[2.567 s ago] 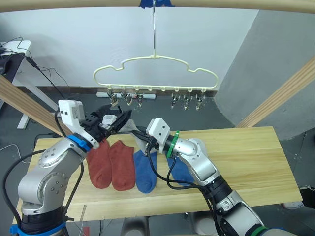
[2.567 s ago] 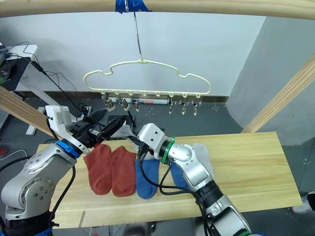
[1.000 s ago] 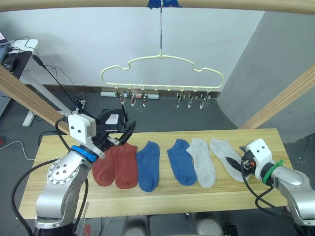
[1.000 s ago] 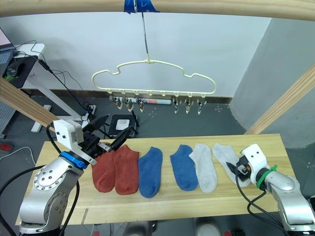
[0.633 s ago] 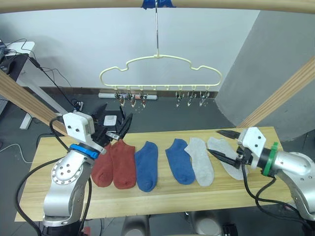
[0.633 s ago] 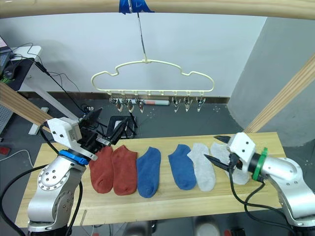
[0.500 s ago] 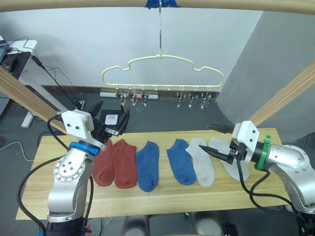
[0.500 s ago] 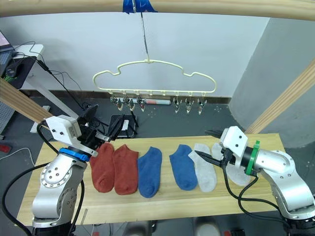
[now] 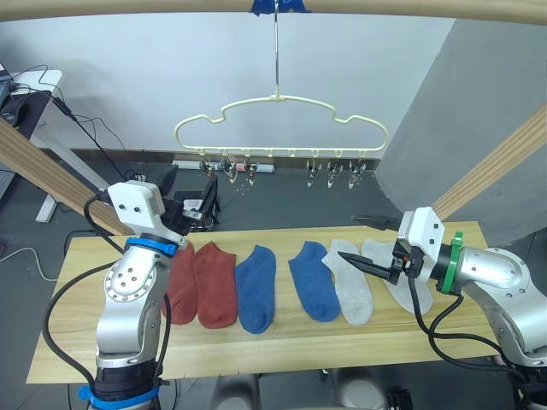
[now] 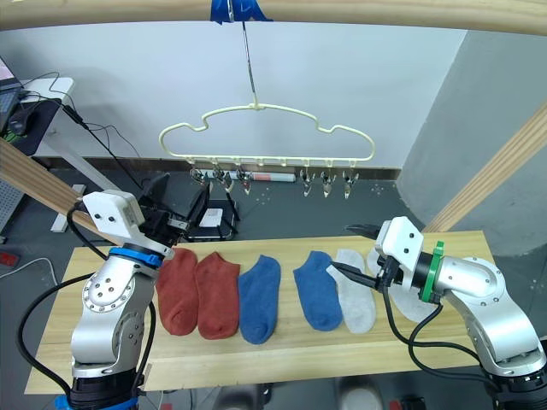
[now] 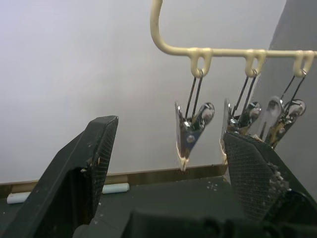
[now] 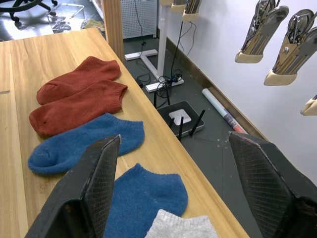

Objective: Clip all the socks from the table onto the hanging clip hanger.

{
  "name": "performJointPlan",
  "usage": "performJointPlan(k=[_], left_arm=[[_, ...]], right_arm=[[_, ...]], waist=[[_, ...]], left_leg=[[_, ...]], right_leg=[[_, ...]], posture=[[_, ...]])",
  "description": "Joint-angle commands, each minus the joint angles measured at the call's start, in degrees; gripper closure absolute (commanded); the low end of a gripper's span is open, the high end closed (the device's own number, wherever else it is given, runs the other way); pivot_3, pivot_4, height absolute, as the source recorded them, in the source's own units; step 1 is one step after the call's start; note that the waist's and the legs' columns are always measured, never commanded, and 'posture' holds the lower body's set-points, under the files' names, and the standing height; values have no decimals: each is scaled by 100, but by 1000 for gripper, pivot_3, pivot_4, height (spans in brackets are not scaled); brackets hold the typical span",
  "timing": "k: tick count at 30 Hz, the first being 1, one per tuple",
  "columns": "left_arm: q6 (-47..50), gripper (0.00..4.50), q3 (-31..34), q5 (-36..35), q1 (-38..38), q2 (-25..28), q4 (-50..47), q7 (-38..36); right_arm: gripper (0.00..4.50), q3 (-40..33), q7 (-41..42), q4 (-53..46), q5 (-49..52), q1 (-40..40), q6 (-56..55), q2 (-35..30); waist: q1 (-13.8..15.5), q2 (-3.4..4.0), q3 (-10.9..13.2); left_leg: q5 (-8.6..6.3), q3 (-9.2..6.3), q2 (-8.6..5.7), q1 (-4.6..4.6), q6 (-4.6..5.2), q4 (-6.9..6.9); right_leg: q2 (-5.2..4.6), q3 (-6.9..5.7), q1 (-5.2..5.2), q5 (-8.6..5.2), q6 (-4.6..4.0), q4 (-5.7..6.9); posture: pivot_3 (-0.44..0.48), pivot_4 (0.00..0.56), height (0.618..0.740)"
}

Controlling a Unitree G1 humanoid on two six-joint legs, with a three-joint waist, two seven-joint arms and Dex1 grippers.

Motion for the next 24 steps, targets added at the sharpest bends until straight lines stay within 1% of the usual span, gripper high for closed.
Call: performJointPlan(k=[1, 11, 20, 23, 24], left_arm=[[-186, 740, -54, 98, -138, -75, -1, 93], [-443, 740, -212, 321, -522, -355, 389, 328], [-572, 740, -247, 415, -631, -467, 553, 413], [-602, 1264, -243, 403, -685, -473, 607, 386], [-618, 1527, -249, 390, -699, -469, 623, 360]], right_arm=[[847, -26, 104, -199, 236, 13, -58, 8], [847, -3, 30, -488, 678, -395, 440, -61], [847, -3, -115, -553, 855, -682, 789, -70], [847, 1, -152, -570, 883, -751, 868, -64], [847, -1, -170, -579, 898, -767, 894, -61]], waist=[[-2, 0, 0], [-17, -3, 2], [-54, -5, 3], [-56, -5, 3], [-56, -5, 3]], left_leg=[[0, 0, 0, 0, 0, 0], [0, -2, 0, -1, 0, 1], [0, 0, 0, -2, 0, 1], [0, 0, 0, -2, 0, 1], [0, -1, 0, -2, 0, 1]], right_leg=[[0, -1, 0, 0, 0, 0], [1, -2, 0, 0, 0, 1], [0, -1, 0, 0, 0, -1], [0, -1, 0, 0, 0, -1], [0, -1, 0, 0, 0, -1]], posture=[[-217, 336, 740], [-228, 336, 740], [-235, 338, 740], [-235, 335, 740], [-236, 333, 740]])
